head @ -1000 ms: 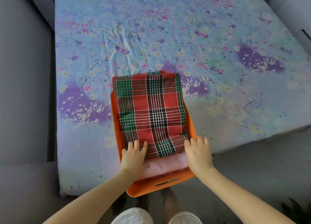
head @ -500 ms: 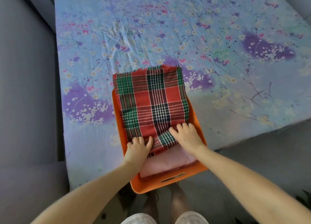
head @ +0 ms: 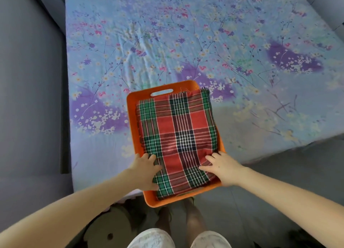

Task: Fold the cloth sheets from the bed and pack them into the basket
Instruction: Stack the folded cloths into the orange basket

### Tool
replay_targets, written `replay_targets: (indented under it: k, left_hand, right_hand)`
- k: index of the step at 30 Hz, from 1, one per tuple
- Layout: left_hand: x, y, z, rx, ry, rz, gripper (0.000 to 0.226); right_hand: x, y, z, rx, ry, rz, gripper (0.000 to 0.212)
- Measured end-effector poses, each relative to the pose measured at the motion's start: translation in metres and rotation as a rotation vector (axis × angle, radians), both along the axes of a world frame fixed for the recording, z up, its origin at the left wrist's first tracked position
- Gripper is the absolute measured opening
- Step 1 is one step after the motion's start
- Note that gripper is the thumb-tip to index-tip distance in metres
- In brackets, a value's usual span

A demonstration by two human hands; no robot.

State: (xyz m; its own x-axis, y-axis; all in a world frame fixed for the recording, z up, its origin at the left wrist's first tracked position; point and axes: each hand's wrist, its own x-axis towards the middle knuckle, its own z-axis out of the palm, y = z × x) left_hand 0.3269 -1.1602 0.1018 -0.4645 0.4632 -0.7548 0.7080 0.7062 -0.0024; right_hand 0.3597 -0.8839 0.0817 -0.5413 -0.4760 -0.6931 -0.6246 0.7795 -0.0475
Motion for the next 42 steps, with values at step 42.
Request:
replay_targets:
  k: [42]
  left_hand:
    - [-0.154,0.019,-0.125,0.507,0.450,0.730,0.064]
  right_hand:
    - [-0.198,-0.059,-0.111,-0.342,0.534,-0.512,0.063]
